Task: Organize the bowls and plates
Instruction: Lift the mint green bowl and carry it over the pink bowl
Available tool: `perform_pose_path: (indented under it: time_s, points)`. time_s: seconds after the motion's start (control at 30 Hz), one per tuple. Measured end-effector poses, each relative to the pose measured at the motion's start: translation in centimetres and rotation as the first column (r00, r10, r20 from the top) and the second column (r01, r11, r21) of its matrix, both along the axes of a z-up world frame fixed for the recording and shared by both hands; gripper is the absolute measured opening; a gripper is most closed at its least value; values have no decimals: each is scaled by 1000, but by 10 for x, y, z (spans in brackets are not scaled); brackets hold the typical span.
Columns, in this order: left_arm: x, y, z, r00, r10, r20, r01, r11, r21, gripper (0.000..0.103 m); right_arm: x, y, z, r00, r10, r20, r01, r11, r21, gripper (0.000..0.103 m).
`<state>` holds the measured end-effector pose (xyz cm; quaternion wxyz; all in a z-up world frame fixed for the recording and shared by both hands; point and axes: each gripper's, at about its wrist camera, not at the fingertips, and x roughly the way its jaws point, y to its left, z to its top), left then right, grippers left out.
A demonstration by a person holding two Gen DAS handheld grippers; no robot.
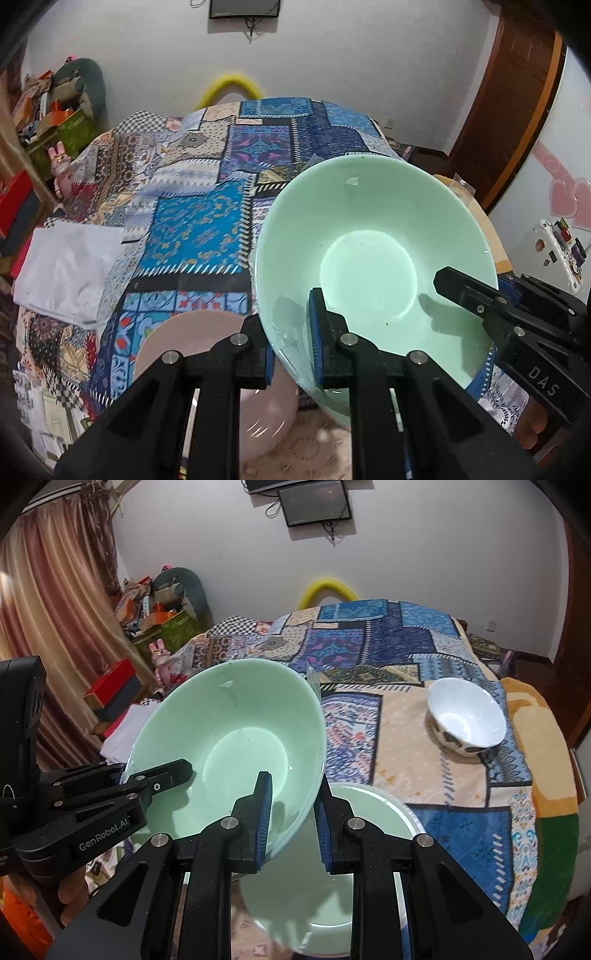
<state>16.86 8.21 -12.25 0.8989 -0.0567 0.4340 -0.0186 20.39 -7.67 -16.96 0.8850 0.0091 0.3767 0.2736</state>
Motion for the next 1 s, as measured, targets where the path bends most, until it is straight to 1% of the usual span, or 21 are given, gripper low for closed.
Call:
perform_pose_path:
  time_s: [0.43, 0.77, 1.0]
  points:
    - [-39, 48, -12, 996, 89, -19, -89, 996, -12, 15, -19, 44, -15, 996, 81, -40, -81, 997, 17, 20]
    - [-54, 86, -36, 986, 153, -64, -154, 988, -24, 15, -26, 77, -36, 986, 135, -93, -135, 991, 5, 20]
    - [-59, 102, -56, 980, 171, -106, -176, 984, -38, 15, -28, 89, -52, 980, 147, -136, -150, 989, -15, 20]
